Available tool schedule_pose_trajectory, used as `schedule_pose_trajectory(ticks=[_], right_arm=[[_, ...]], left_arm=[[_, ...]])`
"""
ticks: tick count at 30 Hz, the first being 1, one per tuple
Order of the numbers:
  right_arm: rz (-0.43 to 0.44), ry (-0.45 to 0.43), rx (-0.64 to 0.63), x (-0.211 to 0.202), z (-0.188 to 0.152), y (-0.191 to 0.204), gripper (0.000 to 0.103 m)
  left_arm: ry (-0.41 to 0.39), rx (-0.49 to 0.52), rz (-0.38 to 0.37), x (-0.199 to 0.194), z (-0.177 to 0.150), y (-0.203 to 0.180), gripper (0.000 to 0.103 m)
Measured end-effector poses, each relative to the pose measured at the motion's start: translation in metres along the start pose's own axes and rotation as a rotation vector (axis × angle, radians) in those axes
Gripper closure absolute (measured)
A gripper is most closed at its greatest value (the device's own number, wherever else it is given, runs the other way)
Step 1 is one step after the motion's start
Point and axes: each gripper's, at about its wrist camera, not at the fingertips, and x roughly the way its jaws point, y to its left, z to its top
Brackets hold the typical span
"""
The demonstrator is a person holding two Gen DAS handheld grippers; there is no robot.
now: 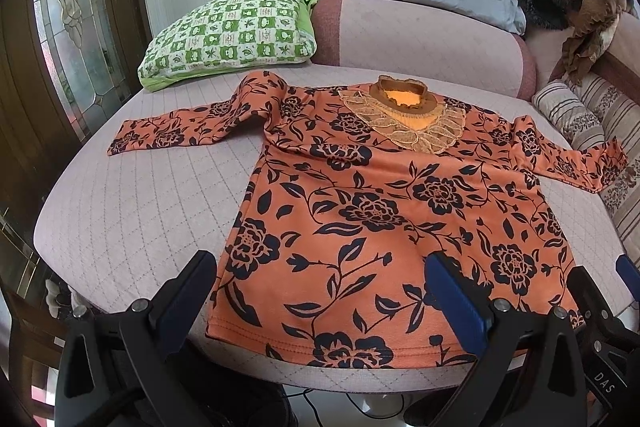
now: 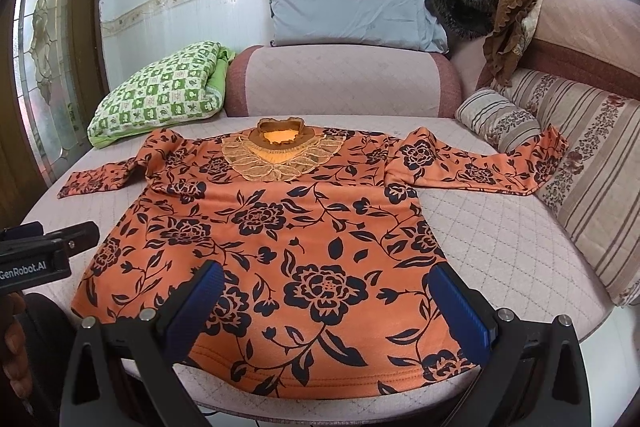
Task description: Fold small clothes
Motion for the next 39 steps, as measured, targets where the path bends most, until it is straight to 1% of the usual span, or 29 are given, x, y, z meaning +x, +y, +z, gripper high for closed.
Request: schedule_pose_trajectory(ticks=[4,39], right_arm=[[-0.006,0.010,0.001,0.0032,-0.0020,-0.0008,0.000],[-0.020,-0.013,0.021,0.0015,-0.0018,-0.0050,0.000]], left_arm=[[0.005,0.002,-0.002,0.0029,-0.0019,-0.0002,0.000],[0.010,0.004,-0.008,0.0054,-0.0060,-0.0013,0.000]])
